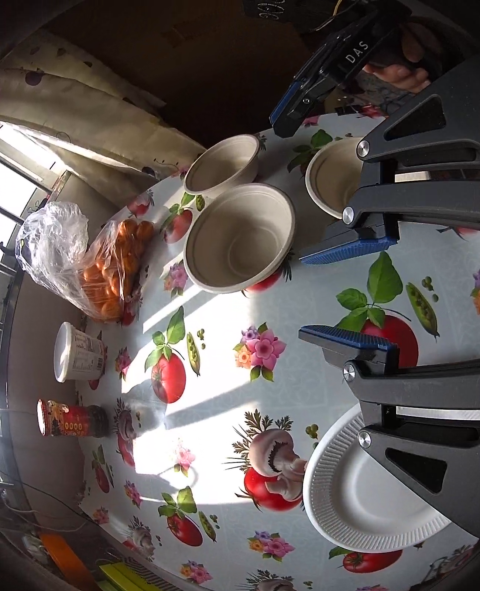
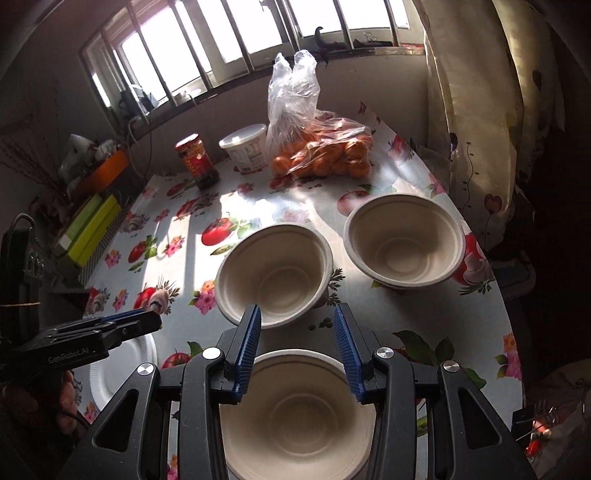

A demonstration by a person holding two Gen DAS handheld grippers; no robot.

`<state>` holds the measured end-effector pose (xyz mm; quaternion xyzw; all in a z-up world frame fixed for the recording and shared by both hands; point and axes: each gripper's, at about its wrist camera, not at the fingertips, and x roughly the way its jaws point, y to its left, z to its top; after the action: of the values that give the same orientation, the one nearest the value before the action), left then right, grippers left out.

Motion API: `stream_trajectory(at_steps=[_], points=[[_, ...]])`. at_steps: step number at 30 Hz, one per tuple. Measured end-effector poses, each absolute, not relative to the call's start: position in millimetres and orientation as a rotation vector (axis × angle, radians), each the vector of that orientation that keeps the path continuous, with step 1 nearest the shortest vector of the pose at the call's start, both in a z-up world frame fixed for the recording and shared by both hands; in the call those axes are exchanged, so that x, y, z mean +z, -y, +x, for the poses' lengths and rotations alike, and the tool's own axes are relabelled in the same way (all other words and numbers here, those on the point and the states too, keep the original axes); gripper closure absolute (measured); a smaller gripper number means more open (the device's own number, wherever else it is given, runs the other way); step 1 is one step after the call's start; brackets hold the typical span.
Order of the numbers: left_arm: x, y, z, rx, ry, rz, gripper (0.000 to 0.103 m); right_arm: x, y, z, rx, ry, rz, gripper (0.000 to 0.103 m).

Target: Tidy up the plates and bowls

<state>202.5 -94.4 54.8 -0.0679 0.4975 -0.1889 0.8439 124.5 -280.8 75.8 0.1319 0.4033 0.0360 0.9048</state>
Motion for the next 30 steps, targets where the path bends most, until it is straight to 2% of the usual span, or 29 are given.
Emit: stream_trajectory(at_steps=[22,24,28,30], points=[[25.0,121.7,265.9,-0.374,-1.137,-0.188,0.067,36.5,296.7,190.1,0.096,-0.959,0.286,0.067],[22.8,124.1,267.1,-0.378,-1.143,-0.184,0.067,32.6,297.0,192.7,0.086,-0.971,0.288,0.071],[18.3,126.0,269.6,-0.384,-1.159,-0.189,0.067,26.9,294.5,194.6,0.097,-0.987,0.296,0.074],[16.0,125.7,270.5,-0.384,-1.167,-0.195,0.071,24.4,294.4,195.4,0.1,-0.995,0.303,0.078]])
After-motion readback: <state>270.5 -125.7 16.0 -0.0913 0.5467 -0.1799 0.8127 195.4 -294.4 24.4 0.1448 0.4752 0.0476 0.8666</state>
